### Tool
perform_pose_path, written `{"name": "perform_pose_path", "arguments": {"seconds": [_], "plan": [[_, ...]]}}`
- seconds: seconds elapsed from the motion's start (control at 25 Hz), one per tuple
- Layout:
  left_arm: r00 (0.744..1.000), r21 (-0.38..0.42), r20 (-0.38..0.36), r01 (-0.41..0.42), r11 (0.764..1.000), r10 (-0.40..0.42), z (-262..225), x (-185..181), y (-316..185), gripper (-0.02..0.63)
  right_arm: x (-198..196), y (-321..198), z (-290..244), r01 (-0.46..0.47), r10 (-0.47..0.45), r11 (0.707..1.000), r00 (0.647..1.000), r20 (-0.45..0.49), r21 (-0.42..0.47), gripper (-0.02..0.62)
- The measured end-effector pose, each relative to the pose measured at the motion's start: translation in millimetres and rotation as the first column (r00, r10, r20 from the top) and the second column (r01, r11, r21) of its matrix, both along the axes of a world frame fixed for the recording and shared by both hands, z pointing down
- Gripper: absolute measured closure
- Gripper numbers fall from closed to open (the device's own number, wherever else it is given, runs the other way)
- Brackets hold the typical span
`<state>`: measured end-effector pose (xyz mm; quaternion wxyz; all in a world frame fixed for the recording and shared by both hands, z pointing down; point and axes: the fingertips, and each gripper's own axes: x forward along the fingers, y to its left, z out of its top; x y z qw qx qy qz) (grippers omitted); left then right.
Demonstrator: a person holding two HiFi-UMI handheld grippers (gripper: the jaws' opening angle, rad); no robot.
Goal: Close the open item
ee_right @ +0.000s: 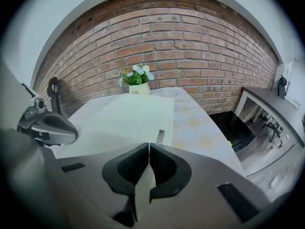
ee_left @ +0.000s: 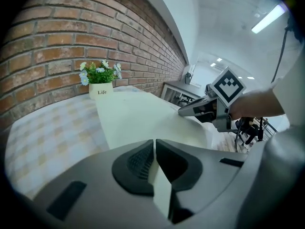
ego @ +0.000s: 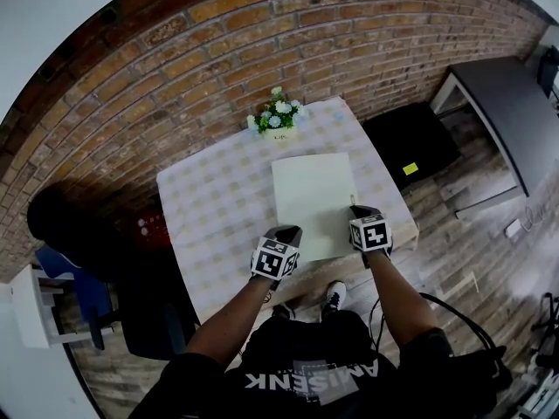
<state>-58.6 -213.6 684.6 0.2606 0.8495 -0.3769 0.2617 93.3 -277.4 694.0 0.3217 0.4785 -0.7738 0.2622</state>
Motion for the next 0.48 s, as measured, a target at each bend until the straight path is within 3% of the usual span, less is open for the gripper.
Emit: {"name": "perform_pose_path", "arguments": {"seconds": [0.16,0.32,0.48], "plan": [[0.999,-0.020,0.004,0.045,0.999,-0.045,2.4,-9.7,7.3,0.590,1.6,-1.9,-0.7,-0.002,0.002,1.000,1.000,0.001,0.011,0.554],[0.997,0.013,0.038,0.061,0.998,-0.061,8.8,-9.3,6.6,0.578,4.6,-2.9,-0.4,-0.008,0.009,1.000,1.000,-0.029,0.018,0.555],[0.994,0.022,0.054,0.091,0.996,-0.092,6.7,-11.2,4.0,0.580,13.4,-5.6,0.3,-0.057,0.057,0.998,0.998,-0.001,0.000,0.555]]}}
